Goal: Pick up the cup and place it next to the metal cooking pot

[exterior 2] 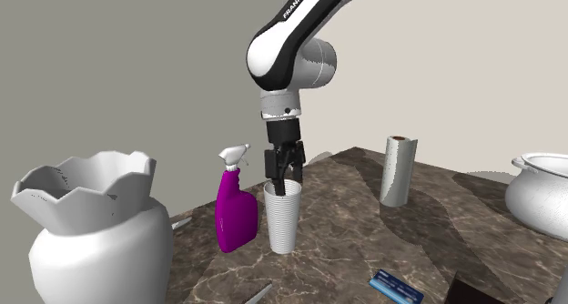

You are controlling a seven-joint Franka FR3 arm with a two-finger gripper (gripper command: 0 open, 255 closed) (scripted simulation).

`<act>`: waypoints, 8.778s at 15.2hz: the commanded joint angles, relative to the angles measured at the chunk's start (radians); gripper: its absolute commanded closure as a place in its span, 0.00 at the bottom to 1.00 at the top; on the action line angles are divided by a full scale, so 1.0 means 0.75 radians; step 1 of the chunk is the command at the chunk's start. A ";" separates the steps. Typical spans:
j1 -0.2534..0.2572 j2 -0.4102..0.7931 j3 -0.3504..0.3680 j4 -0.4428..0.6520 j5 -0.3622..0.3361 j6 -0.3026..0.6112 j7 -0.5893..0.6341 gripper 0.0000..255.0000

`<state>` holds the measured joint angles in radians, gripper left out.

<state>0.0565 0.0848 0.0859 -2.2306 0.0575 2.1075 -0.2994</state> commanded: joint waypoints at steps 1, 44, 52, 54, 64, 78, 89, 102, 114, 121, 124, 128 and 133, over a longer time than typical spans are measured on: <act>0.001 0.011 0.001 -0.022 0.000 0.034 0.000 0.00; -0.003 -0.203 -0.003 0.220 0.007 -0.421 0.011 1.00; -0.005 -0.231 -0.005 0.333 0.007 -0.562 0.016 1.00; -0.005 -0.235 -0.005 0.364 0.007 -0.598 0.018 1.00; -0.006 -0.240 -0.007 0.525 0.006 -0.763 0.025 1.00; -0.136 -0.807 -0.205 -0.014 -0.114 -0.800 -0.278 1.00; -0.277 -1.152 -0.422 -0.225 -0.343 -0.914 -0.555 1.00; -0.451 -1.363 -0.750 -0.240 -0.713 -1.020 -0.953 1.00; -0.513 -1.341 -1.108 -0.041 -1.038 -1.010 -1.345 1.00; -0.459 -1.260 -1.348 0.165 -1.176 -0.965 -1.568 1.00; -0.408 -1.218 -1.465 0.274 -1.220 -0.942 -1.662 1.00; -0.334 -1.184 -1.602 0.383 -1.265 -0.909 -1.750 1.00; -0.344 -1.211 -1.637 0.304 -1.297 -0.847 -1.720 1.00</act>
<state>-0.1977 -0.8182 -1.1375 -1.9911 -0.9099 1.4632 -1.5921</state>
